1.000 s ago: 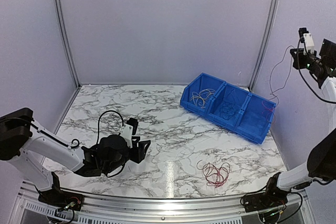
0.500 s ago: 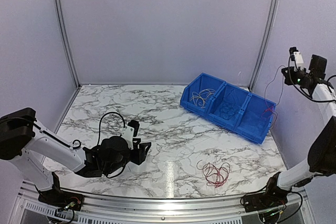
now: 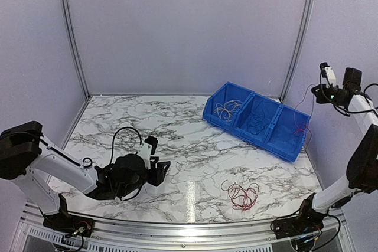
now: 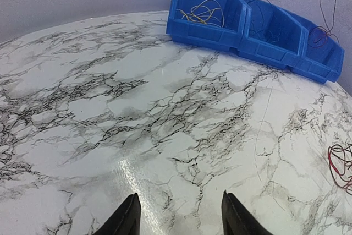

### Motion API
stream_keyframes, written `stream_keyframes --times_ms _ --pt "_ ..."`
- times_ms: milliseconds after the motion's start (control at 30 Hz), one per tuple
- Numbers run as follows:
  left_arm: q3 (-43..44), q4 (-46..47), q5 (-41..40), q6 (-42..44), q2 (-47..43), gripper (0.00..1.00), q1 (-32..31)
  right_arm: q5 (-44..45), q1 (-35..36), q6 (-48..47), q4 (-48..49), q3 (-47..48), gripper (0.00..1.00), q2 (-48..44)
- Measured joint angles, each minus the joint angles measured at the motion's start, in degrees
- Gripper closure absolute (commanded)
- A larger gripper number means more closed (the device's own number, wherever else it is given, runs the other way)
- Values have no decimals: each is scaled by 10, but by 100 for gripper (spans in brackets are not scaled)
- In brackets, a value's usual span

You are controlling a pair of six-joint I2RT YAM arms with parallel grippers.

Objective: Untangle the cables

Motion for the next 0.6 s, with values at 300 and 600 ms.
stream_keyframes --times_ms 300,600 --pt "14 0 3 0 10 48 -1 -15 0 23 -9 145 100 -31" --pt "14 0 5 -2 11 48 -6 -26 0 44 -14 148 100 -19"
